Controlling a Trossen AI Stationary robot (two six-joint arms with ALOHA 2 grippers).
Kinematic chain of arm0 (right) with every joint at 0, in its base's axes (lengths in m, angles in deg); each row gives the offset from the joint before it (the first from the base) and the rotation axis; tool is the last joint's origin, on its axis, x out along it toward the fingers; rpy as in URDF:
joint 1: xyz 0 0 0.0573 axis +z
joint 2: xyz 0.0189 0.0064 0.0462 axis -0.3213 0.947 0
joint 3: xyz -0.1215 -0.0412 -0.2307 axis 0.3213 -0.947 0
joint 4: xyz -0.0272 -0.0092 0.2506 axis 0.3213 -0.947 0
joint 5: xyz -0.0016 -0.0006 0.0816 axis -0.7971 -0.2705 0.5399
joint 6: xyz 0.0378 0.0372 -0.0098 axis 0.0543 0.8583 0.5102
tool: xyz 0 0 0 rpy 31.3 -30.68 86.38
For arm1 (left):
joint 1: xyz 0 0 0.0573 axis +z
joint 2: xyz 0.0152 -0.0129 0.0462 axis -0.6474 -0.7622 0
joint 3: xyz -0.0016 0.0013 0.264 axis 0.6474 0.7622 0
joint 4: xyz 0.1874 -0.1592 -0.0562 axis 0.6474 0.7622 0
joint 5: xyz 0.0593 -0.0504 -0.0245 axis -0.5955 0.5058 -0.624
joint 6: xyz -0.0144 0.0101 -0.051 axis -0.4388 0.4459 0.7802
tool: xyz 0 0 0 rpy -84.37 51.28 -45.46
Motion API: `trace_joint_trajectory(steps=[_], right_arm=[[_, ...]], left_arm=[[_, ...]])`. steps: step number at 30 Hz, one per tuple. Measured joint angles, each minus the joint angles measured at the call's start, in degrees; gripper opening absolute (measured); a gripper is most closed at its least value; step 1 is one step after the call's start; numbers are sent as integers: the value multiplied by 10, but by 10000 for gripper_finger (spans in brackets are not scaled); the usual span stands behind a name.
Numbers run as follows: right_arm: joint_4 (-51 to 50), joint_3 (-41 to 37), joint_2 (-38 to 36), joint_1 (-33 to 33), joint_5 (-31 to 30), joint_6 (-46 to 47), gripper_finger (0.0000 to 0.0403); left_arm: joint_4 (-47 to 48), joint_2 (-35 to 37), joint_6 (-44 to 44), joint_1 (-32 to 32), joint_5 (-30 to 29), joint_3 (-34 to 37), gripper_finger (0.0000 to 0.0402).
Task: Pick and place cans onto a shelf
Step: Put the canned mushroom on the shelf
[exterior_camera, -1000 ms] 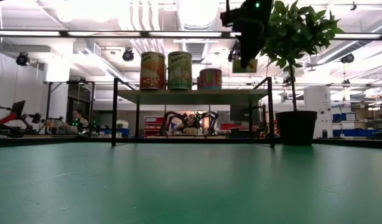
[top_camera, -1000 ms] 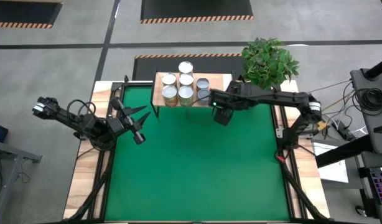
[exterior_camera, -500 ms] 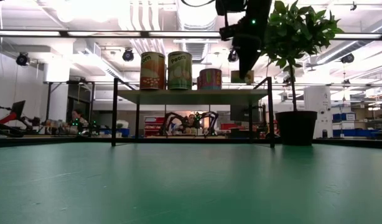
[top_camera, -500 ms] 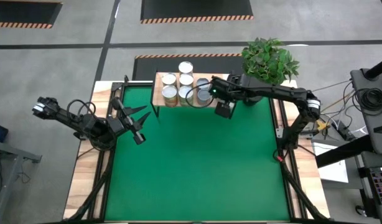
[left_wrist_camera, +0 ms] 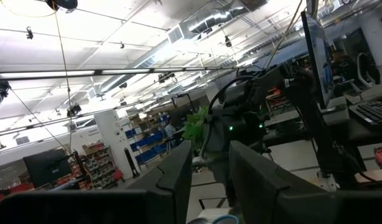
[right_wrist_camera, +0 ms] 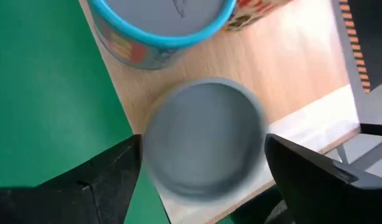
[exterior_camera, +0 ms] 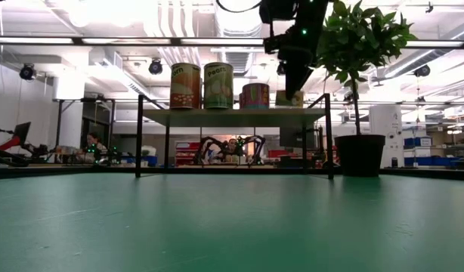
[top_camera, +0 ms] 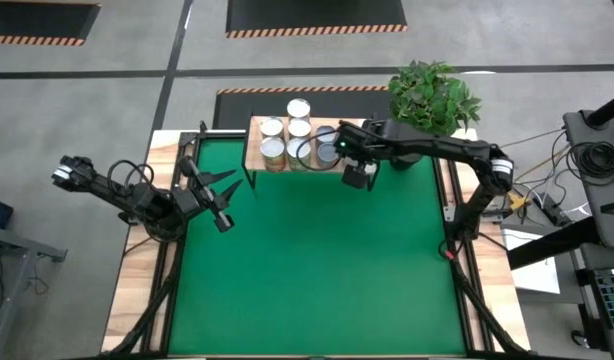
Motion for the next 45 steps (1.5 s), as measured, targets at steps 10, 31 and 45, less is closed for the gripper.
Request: trace_joint_trajectory(steps=[10,31,45], right_arm=[[-5,3,6,0,1,-5,328],[38,16,4,-14,-3,-75,25],[18,-3,15,-18,-5,-69,11]], left_arm=[[0,0,0,0,0,0,91],[0,0,-2,0,0,0,91],[0,0,-2,0,0,0,91]])
